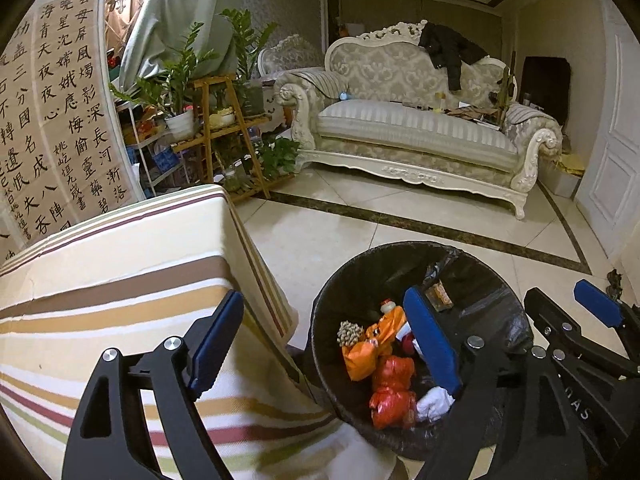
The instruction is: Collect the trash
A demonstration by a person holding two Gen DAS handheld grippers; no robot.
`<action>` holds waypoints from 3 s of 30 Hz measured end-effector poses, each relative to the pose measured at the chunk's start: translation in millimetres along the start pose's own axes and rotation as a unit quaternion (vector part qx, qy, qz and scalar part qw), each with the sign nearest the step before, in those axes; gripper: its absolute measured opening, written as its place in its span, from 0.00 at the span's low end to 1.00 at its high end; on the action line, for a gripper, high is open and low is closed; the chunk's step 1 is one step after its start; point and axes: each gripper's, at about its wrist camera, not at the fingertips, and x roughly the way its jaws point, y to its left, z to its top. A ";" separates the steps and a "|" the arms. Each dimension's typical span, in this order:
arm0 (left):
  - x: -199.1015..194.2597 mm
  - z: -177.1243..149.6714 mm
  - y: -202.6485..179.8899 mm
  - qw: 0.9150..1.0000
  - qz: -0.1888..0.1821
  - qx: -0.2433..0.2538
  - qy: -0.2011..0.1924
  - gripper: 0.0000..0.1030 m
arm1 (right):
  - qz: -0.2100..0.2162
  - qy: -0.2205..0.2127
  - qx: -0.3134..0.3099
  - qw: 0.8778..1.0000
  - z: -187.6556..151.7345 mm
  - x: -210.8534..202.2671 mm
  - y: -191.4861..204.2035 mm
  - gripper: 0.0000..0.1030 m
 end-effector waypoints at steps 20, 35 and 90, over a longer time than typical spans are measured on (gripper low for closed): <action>-74.4 -21.8 33.4 0.999 0.025 -0.022 -0.040 0.82 | 0.009 -0.044 -0.016 0.999 -10.6 -77.6 24.5 0.78; -86.5 -31.8 47.9 0.998 0.031 -0.038 -0.046 0.82 | 0.013 -0.061 -0.025 0.998 -14.2 -101.2 33.8 0.82; -90.8 -34.3 50.0 0.998 0.029 -0.042 -0.045 0.82 | 0.014 -0.059 -0.025 0.998 -14.6 -104.1 36.4 0.82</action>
